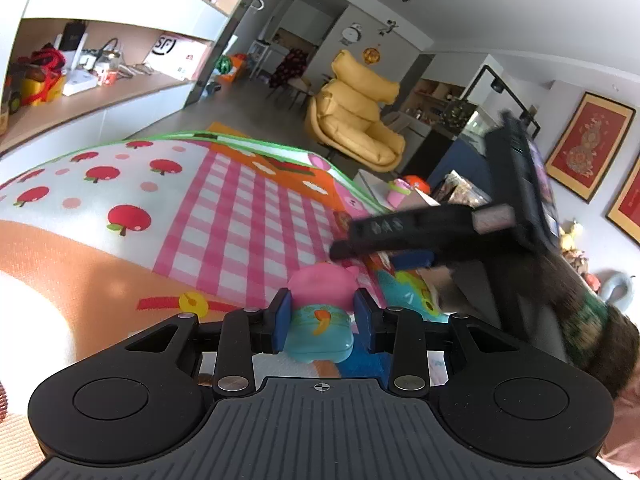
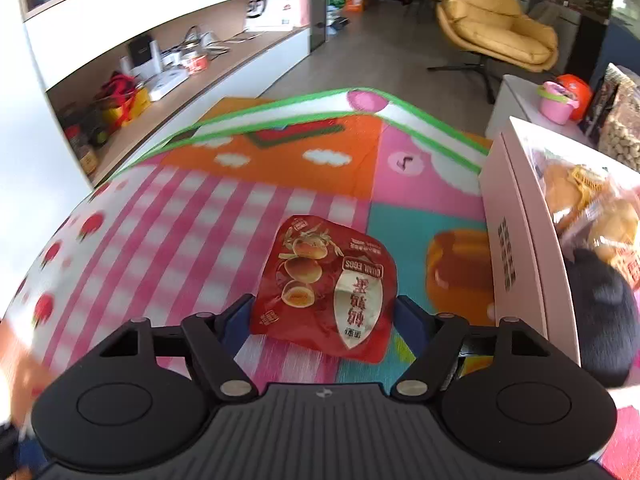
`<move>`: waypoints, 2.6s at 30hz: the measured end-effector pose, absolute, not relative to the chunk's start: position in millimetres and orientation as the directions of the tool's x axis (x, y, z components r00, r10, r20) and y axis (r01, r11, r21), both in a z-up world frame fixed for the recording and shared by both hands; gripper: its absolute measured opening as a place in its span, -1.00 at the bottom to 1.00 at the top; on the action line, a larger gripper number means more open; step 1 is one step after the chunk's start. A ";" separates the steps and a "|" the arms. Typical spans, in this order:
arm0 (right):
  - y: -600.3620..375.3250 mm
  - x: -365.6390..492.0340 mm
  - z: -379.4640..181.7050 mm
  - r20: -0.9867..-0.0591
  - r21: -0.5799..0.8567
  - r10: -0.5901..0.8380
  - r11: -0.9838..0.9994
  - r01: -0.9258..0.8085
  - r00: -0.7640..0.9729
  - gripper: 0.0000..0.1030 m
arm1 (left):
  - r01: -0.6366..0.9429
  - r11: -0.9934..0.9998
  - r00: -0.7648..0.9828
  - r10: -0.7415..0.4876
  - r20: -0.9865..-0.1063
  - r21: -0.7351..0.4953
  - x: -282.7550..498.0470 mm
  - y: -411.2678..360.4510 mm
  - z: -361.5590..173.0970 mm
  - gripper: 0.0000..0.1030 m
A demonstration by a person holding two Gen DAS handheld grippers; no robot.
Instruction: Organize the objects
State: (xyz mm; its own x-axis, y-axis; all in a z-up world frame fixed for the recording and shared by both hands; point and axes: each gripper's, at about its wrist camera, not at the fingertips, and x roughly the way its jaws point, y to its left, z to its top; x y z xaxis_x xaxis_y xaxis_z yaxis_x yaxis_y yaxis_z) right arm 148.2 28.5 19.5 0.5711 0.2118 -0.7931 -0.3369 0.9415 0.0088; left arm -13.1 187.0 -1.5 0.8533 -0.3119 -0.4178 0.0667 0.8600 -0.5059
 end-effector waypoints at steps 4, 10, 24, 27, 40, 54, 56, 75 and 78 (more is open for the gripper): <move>18.9 120.3 20.9 -0.801 0.015 0.254 0.914 -0.406 0.542 0.45 | 0.066 0.859 0.853 -0.313 -0.417 -0.508 -12.8 187.4 -1.8 -0.26; -4.2 72.3 23.9 -0.812 0.014 0.300 0.867 -0.497 0.501 0.45 | 0.062 0.852 0.853 -0.316 -0.416 -0.521 -11.7 189.0 -3.3 -0.26; -55.1 -0.2 23.1 -0.782 -0.006 0.349 0.824 -0.567 0.516 0.51 | 0.049 0.883 0.837 -0.291 -0.464 -0.467 -12.8 156.6 8.4 -0.65; -64.0 -5.4 22.4 -0.775 -0.023 0.337 0.830 -0.557 0.535 0.65 | 0.047 0.900 0.840 -0.270 -0.470 -0.433 -13.0 148.2 8.0 -0.65; -105.0 -5.2 13.0 -0.728 -0.067 0.269 0.887 -0.456 0.630 1.00 | 0.124 0.918 0.823 -0.308 -0.478 -0.377 -22.8 150.0 7.3 -0.44; -114.9 -4.8 3.1 -0.699 0.019 0.325 0.899 -0.438 0.637 1.00 | 0.165 0.961 0.792 -0.263 -0.551 -0.221 -6.9 118.7 19.9 -0.41; -115.1 -4.5 2.7 -0.699 0.023 0.328 0.898 -0.438 0.635 1.00 | 0.171 0.963 0.786 -0.260 -0.561 -0.207 -7.9 117.5 21.2 -0.41; -110.8 -2.5 5.4 -0.708 0.028 0.360 0.874 -0.486 0.607 1.00 | 0.261 0.946 0.738 -0.323 -0.592 -0.192 -0.5 95.8 23.5 -0.24; -104.5 -2.7 4.9 -0.709 0.014 0.360 0.867 -0.498 0.606 1.00 | 0.276 0.945 0.723 -0.326 -0.609 -0.177 -5.1 93.4 25.5 -0.24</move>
